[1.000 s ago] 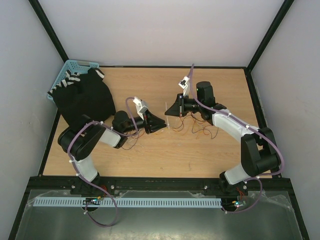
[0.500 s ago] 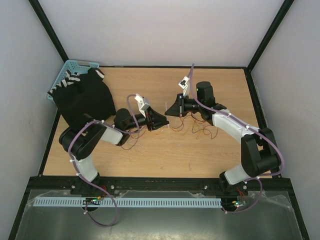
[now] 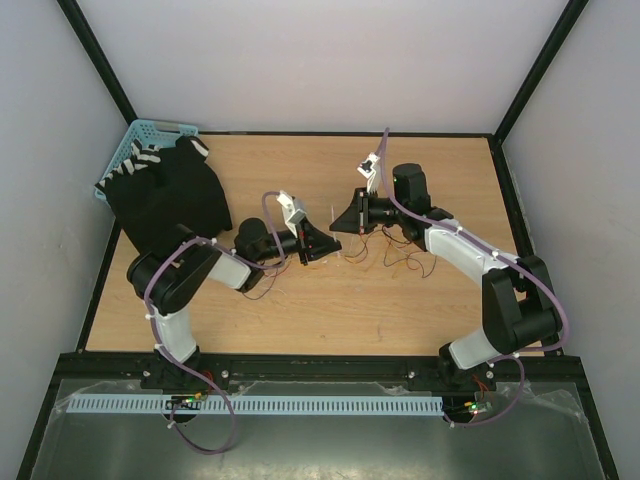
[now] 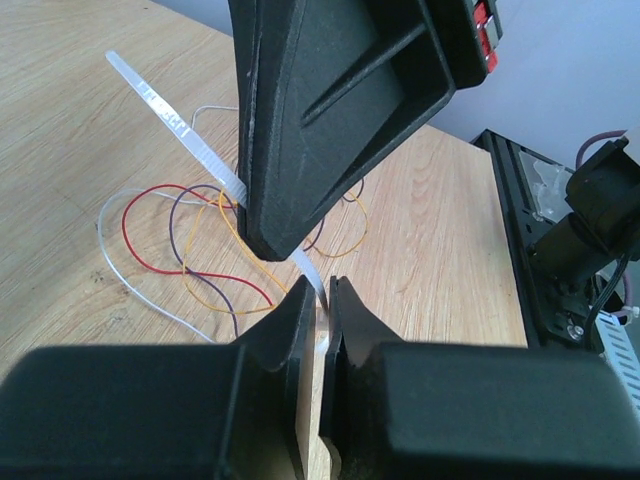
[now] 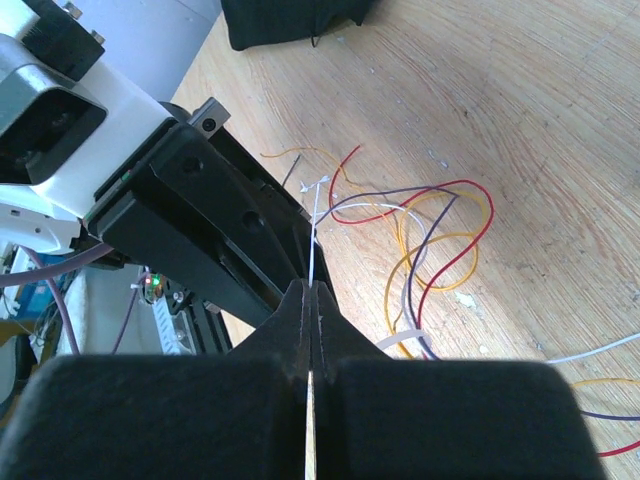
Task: Zip-tie the wires
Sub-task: Tie the cable at the center of the board.
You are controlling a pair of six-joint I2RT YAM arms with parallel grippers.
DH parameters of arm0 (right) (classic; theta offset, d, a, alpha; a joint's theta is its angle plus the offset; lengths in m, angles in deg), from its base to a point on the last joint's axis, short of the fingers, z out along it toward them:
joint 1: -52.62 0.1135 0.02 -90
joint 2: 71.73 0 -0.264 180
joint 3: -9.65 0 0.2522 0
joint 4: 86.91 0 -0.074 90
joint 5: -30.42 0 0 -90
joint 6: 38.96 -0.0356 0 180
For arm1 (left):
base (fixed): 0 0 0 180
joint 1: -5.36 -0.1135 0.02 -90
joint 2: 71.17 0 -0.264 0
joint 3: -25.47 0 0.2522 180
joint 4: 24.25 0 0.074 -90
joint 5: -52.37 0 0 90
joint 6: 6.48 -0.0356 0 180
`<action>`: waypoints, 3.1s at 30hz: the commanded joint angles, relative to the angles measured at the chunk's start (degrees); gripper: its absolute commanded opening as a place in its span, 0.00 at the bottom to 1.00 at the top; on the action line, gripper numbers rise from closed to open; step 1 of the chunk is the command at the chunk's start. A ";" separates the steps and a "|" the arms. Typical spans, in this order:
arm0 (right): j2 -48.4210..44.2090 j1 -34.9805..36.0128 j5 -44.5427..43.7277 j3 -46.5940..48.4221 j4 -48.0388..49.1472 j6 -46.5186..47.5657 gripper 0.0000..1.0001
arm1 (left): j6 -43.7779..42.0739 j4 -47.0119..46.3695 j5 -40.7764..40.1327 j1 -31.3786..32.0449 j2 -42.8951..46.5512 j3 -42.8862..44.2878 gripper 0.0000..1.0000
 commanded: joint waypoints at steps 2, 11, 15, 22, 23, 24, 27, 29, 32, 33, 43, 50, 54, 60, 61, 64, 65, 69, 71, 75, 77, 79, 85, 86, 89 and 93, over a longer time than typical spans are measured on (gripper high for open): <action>-2.04 -0.11 0.00 2.13 1.95 -0.95 0.00 | -0.14 -2.01 1.43 0.58 -1.43 0.70 0.07; -1.62 -0.20 -0.50 5.53 0.41 -0.46 0.00 | -1.40 -2.01 0.91 0.59 -1.40 -0.37 0.00; -1.41 -0.32 -0.60 7.70 -0.40 -0.35 0.00 | -1.49 -2.01 1.15 0.59 -1.67 -0.46 0.00; -0.79 -0.48 -0.70 11.27 -2.00 0.06 0.00 | -3.31 -2.01 0.91 0.50 -1.98 -1.82 0.00; -0.70 -0.47 -0.63 11.72 -2.11 0.02 0.00 | -3.58 -2.01 0.91 0.50 -2.15 -1.93 0.00; -0.68 -0.51 -0.61 12.23 -2.27 0.05 0.00 | -3.73 -2.01 0.91 0.50 -2.27 -2.16 0.00; -0.59 -0.63 -0.69 13.65 -2.94 0.02 0.00 | -4.45 -2.01 0.83 0.51 -2.70 -2.60 0.00; -0.59 -0.76 -0.72 14.49 -3.29 0.10 0.00 | -4.72 -2.01 0.74 0.29 -2.97 -2.86 0.00; -0.59 -1.00 -0.79 15.71 -3.78 0.04 0.00 | -4.66 -2.01 0.82 0.00 -3.15 -2.93 0.00; -0.51 -1.00 -0.79 16.14 -3.95 0.02 0.00 | -4.64 -2.01 0.83 -0.07 -3.21 -2.93 0.00; -0.06 -1.18 -0.69 19.92 -5.01 -0.15 0.00 | -4.53 -2.01 1.08 -0.38 -3.66 -2.81 0.00; -0.06 -1.52 -0.62 21.36 -6.02 0.26 0.00 | -4.48 -2.01 1.16 -0.55 -3.73 -2.84 0.00; -0.07 -1.87 -0.52 22.52 -6.63 0.50 0.00 | -4.46 -2.01 1.17 -0.64 -3.82 -2.84 0.00; 0.26 -2.04 -0.30 23.90 -7.11 0.51 0.00 | -4.29 -2.01 1.27 -0.73 -4.06 -2.58 0.00; 0.28 -2.11 -0.31 24.00 -7.07 0.50 0.00 | -4.20 -2.01 1.26 -0.73 -3.99 -2.66 0.00; 0.02 -2.79 0.22 23.91 -7.28 0.46 0.15 | -3.08 -2.01 1.18 -1.09 -3.82 -2.60 0.00; -0.49 -3.04 0.08 23.53 -7.36 2.17 0.24 | -2.27 -2.01 1.05 -1.27 -3.52 -2.50 0.00; -5.43 -5.82 -3.43 19.45 -8.55 6.55 0.53 | 0.10 -2.01 -0.17 -2.19 -1.91 -2.55 0.00; -8.72 -7.75 -5.89 16.16 -8.61 8.78 0.59 | 1.28 -2.01 -0.83 -2.68 -0.93 -2.64 0.00; -15.00 -10.32 -11.63 8.21 -8.51 13.65 0.65 | 5.36 -1.93 -1.10 -4.28 0.64 -2.01 0.00; -18.51 -10.40 -16.19 4.09 -8.08 15.98 0.67 | 6.69 -1.92 -1.30 -4.84 1.57 -1.60 0.00; -21.29 -10.40 -20.00 -0.52 -6.51 17.63 0.71 | 6.87 -1.77 -2.12 -4.99 3.02 -1.29 0.00; -28.07 -10.40 -23.69 -14.02 3.56 19.14 0.81 | 6.38 3.71 -4.63 -5.58 6.60 3.02 0.00; -28.59 -10.40 -23.62 -15.53 4.73 19.10 0.81 | 6.30 4.96 -4.78 -5.83 6.87 4.35 0.00; -29.18 -10.40 -22.32 -17.83 6.62 19.16 0.81 | 6.16 10.83 -5.33 -6.16 7.92 8.02 0.00; -29.59 -10.40 -17.85 -19.90 9.09 19.70 0.80 | 3.03 25.72 -6.78 -5.80 12.18 12.16 0.00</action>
